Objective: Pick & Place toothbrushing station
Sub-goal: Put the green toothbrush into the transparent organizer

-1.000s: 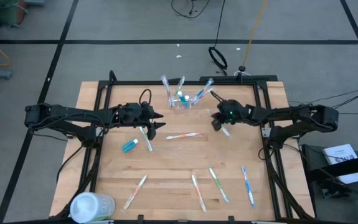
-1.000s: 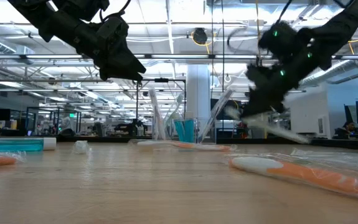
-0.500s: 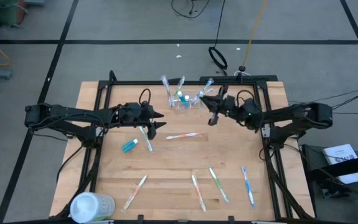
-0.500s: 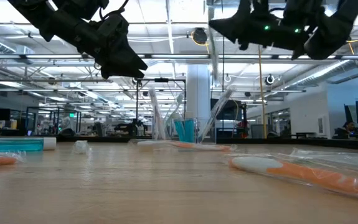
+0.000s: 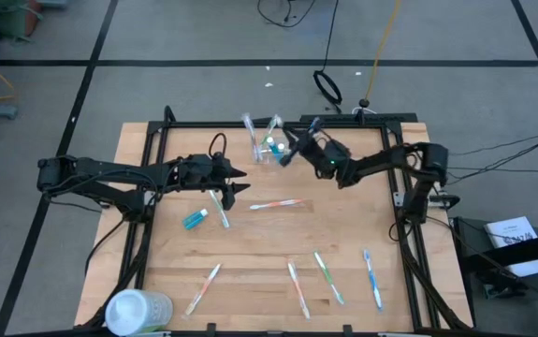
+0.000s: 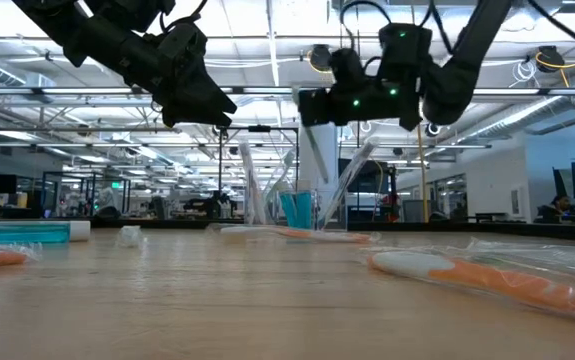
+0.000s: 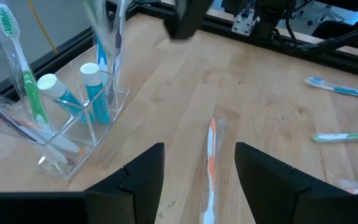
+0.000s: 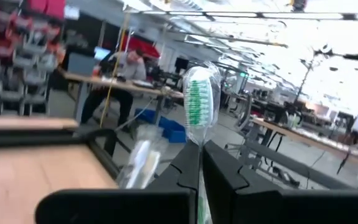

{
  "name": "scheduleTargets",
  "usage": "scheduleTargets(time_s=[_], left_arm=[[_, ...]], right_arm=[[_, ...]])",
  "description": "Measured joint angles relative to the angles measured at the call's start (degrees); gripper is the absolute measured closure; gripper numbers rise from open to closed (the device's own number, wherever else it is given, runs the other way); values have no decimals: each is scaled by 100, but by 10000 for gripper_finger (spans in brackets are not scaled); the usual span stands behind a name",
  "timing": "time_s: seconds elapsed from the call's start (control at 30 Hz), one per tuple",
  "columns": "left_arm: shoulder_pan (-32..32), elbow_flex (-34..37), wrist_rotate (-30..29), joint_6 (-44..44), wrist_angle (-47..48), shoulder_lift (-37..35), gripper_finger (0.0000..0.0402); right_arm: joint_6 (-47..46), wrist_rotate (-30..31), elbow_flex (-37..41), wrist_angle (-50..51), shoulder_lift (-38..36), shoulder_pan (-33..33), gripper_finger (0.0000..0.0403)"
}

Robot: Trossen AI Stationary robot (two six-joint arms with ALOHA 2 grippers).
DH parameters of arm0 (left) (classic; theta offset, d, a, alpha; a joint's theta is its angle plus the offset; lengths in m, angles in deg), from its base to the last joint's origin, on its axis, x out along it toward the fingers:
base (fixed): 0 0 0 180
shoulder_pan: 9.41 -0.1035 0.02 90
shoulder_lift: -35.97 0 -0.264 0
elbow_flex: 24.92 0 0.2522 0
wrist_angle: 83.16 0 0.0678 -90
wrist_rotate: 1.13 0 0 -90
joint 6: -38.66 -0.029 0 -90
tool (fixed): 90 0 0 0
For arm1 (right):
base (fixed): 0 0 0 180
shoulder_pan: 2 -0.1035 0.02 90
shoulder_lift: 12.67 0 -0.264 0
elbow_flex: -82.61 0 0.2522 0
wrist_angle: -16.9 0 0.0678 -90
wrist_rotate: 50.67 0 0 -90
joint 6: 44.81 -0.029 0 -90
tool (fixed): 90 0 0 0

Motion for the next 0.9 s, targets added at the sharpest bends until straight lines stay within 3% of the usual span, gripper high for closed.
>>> scheduleTargets(time_s=[0.17, 0.3, 0.4, 0.53, 0.7, 0.9], left_arm=[[0, -1, 7, 31, 0, 0, 199], [0, 0, 15, 50, 2, 0, 199], [1, 1, 15, 42, 9, 0, 199], [0, -1, 13, 23, 11, 0, 199], [2, -1, 13, 33, 20, 0, 199], [0, -1, 13, 33, 22, 0, 199]], right_arm=[[125, 86, -118, -3, 304, 15, 401], [386, 982, -116, 260, 361, -33, 401], [551, 1222, -116, 488, 339, -65, 401], [92, 1399, -116, 793, 303, -161, 401], [-271, 2206, -116, 1467, 303, -274, 400], [-254, 2260, -116, 1794, 300, -309, 399]])
